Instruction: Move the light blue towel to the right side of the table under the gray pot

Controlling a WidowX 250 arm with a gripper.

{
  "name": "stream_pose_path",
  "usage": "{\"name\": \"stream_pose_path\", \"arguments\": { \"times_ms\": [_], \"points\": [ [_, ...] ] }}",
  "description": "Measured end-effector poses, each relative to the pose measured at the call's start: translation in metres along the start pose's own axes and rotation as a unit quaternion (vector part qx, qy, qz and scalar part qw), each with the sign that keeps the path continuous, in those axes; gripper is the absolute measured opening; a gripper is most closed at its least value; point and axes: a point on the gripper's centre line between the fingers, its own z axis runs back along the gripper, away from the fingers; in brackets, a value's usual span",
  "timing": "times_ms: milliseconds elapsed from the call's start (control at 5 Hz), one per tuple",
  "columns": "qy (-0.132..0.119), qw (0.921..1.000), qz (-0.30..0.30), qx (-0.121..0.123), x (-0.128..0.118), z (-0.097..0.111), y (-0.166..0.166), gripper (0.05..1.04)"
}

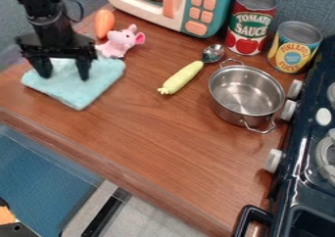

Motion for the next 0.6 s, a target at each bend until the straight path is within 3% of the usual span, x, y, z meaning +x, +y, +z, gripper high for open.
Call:
{"name": "stream_pose_path", "arguments": {
  "times_ms": [600],
  "points": [
    [0.032,0.9922,-0.104,-0.061,-0.047,0.017,-0.068,1.0]
  ]
}}
